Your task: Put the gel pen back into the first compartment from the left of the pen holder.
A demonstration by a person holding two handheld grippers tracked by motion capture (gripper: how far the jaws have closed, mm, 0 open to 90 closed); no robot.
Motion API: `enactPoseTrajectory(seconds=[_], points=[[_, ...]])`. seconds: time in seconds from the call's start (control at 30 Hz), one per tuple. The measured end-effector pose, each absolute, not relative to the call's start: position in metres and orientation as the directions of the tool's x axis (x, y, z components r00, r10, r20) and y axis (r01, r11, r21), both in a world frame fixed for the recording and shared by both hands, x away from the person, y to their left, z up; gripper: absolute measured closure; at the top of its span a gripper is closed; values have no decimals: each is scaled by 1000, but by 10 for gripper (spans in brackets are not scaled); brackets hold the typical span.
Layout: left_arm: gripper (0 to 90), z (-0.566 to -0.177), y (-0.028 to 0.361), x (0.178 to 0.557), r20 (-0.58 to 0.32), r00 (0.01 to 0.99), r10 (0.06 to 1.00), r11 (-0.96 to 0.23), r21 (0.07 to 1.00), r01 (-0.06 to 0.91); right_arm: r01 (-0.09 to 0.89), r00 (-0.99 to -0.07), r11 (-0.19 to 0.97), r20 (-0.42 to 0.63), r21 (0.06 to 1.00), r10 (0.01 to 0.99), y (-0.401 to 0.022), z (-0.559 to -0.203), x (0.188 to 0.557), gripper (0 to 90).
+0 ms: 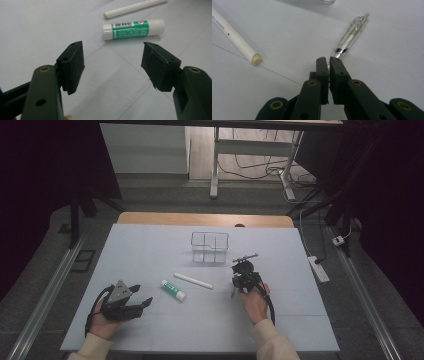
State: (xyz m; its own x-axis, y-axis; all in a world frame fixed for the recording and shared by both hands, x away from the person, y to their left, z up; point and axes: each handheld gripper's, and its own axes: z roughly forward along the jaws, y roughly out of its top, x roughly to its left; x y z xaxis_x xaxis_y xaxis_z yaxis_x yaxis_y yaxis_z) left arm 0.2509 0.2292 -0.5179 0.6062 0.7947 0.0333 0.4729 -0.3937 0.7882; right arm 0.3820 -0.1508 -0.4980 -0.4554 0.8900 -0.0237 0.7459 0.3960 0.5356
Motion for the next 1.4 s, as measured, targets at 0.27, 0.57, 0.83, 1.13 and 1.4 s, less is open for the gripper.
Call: enactPoseTrajectory(seconds=[0.27,0.57,0.83,1.13,1.4], points=[[342,-519,230,251,37,605,796,-398,785,474,772,-420,342,25,535,907,-150,-499,387,721],[343,-519,233,251,36,597,802,-391,787,477,788,-412,341,28,513,911,-144,-507,387,706],[343,-519,234,251,35,591,806,-386,789,479,815,-395,311,78,488,915,-152,-504,392,785],[343,-519,235,251,33,587,809,-381,790,480,811,-412,331,70,483,908,-162,-501,394,794],[343,-519,234,252,38,588,808,-385,790,477,785,-438,347,65,514,896,-187,-495,385,795]])
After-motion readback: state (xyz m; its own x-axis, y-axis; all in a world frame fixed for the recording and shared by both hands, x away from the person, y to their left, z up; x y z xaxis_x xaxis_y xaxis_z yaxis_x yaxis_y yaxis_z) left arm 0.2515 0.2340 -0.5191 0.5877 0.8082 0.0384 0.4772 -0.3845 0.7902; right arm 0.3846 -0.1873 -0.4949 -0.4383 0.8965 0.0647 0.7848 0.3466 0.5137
